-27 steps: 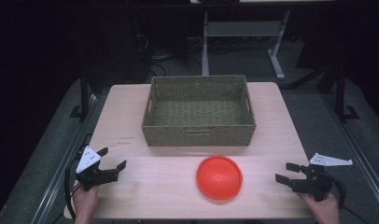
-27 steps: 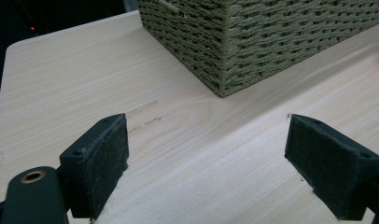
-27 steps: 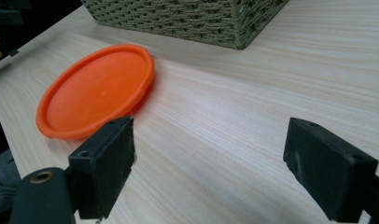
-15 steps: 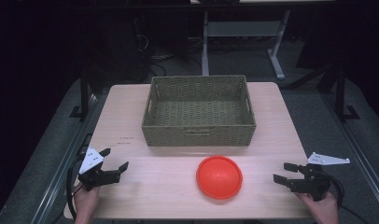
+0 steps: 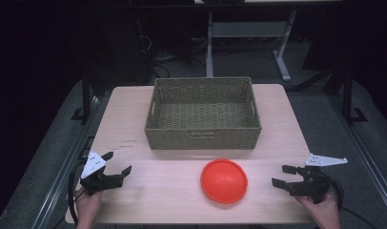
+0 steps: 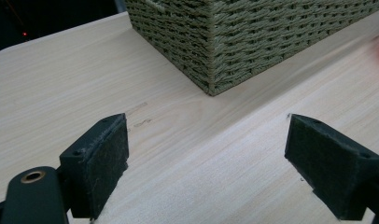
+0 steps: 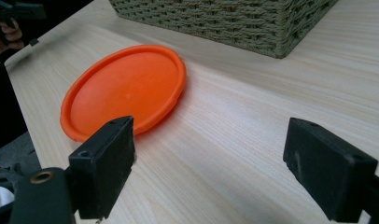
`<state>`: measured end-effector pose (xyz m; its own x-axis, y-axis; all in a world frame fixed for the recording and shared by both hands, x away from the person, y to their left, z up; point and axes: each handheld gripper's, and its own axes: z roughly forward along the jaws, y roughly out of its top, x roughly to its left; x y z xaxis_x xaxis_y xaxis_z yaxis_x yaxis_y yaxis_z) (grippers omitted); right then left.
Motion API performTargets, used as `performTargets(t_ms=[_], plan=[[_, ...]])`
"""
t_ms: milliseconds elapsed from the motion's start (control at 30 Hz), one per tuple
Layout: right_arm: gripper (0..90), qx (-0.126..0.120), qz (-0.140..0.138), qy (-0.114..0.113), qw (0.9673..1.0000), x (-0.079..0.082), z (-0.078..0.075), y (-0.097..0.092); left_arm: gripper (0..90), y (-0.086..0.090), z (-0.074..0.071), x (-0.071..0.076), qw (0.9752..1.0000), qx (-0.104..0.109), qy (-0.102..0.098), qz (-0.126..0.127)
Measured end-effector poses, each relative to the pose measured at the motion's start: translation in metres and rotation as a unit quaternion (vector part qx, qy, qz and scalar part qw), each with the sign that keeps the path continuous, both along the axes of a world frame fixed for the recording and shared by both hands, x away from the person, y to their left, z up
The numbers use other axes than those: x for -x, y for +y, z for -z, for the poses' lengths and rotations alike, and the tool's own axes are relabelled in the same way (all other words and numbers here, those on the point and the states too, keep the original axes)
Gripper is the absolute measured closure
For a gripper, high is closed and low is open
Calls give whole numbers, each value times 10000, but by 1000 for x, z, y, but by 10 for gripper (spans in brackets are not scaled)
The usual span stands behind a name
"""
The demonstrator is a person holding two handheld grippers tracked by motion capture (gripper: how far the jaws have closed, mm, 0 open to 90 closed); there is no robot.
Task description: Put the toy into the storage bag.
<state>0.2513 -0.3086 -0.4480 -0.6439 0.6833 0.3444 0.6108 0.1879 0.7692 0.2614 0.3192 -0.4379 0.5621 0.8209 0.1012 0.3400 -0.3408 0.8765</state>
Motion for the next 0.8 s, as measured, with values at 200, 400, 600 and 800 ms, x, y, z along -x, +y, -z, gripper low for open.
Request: performTargets(t_ms=[200, 400, 600, 800], plan=[[172, -7, -117, 12, 9999, -1, 0, 5, 130, 0, 1, -1, 10000, 15, 44, -4], [175, -5, -249, 42, 9997, -6, -4, 16, 130, -1, 0, 0, 10000, 2, 10, 0], [175, 97, -475, 137, 9987, -13, -7, 31, 130, 0, 0, 1, 10000, -22, 10, -6], [188, 242, -719, 271, 9968, -25, -10, 50, 130, -1, 1, 0, 10000, -15, 16, -4]])
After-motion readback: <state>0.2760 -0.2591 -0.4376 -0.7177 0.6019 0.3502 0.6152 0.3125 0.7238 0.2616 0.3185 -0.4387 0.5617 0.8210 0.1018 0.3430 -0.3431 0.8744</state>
